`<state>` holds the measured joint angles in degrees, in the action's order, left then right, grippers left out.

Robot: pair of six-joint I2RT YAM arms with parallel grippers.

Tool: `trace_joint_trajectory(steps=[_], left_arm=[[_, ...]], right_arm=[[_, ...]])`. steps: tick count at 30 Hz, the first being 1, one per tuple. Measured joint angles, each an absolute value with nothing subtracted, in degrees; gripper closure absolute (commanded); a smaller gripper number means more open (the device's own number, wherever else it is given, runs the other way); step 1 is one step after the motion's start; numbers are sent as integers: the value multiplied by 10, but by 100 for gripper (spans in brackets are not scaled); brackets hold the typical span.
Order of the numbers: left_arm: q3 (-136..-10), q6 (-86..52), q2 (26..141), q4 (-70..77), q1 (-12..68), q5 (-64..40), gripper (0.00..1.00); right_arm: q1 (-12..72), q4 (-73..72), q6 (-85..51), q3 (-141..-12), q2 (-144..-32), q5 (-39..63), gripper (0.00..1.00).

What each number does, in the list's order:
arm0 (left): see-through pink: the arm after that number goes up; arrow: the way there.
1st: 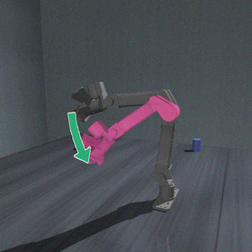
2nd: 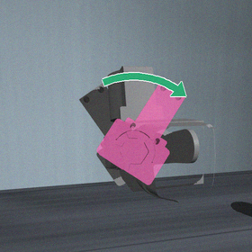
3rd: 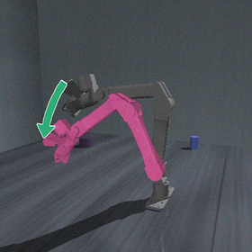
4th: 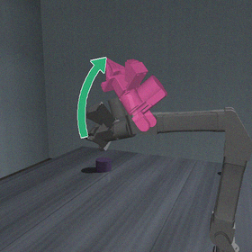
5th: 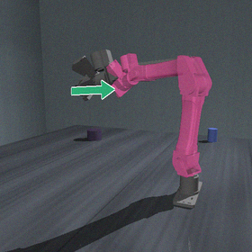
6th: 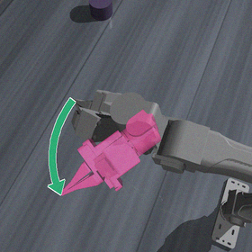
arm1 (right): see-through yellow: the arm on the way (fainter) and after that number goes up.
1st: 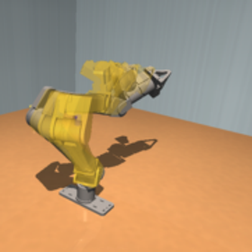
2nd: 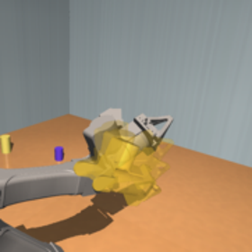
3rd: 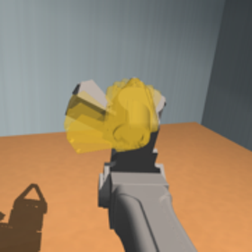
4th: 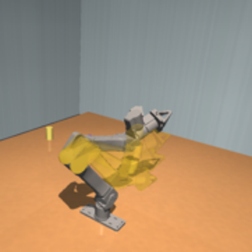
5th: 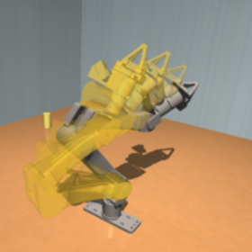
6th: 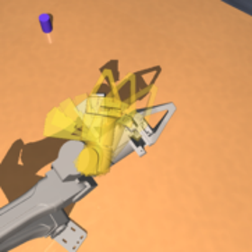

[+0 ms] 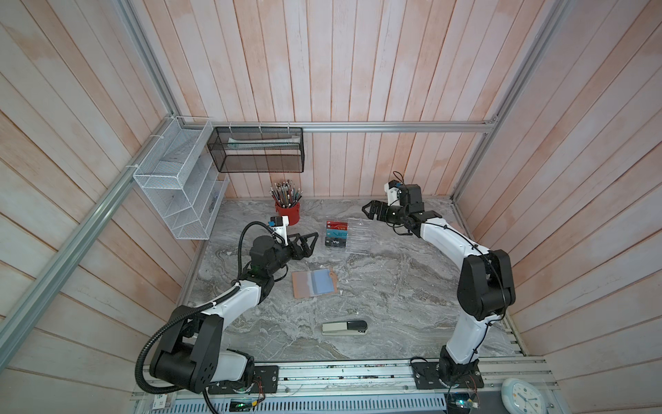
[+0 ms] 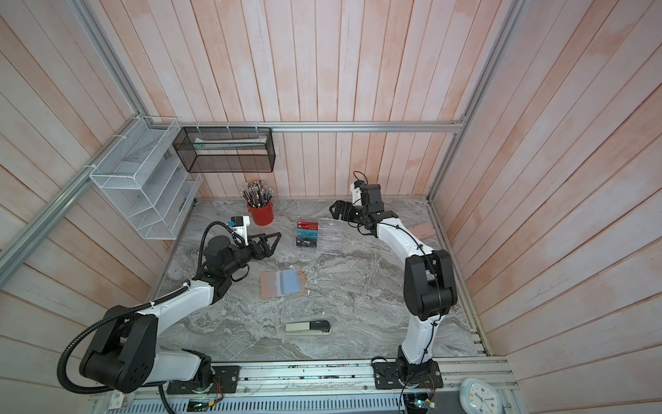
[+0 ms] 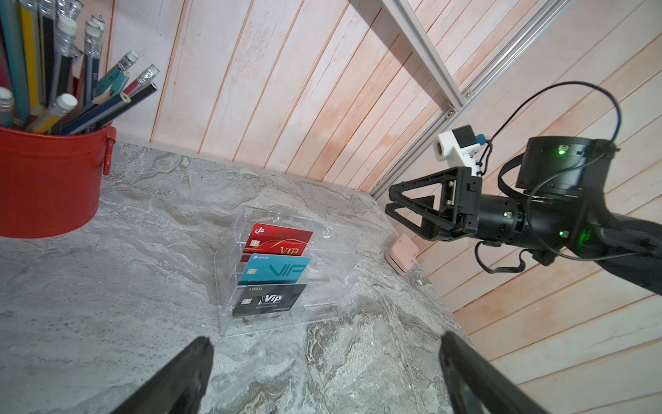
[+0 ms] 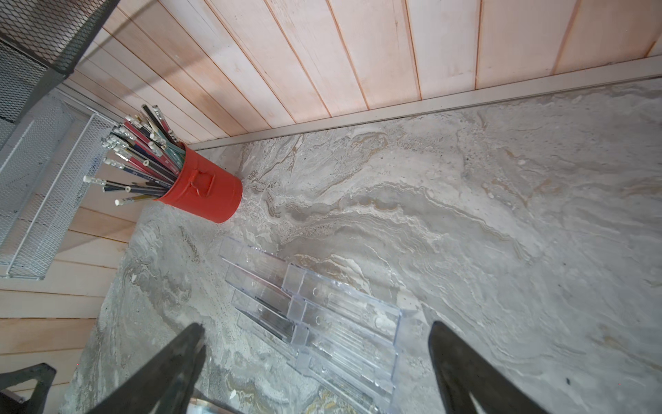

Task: Take the credit cards out of the card holder
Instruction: Move the storage box to the center of the table, then move the card holder to the center of the table.

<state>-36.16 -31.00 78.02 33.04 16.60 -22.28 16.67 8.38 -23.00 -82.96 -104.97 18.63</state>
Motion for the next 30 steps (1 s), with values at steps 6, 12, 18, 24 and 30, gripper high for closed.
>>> trace_joint_trajectory(steps=[6,12,18,24,30], left_arm=[[-335,-316,742,310,158,-216,0],[-296,-337,717,292,152,-215,0],[-257,-384,665,248,132,-222,0],[-225,-424,599,180,126,-256,0],[-196,-464,594,136,124,-292,0]], right_arm=[[170,91,-220,-752,-995,163,2],[183,90,-213,-677,-945,146,2],[227,87,-201,-629,-921,123,2],[334,68,-193,-559,-878,127,2],[389,8,-223,-499,-874,166,2]])
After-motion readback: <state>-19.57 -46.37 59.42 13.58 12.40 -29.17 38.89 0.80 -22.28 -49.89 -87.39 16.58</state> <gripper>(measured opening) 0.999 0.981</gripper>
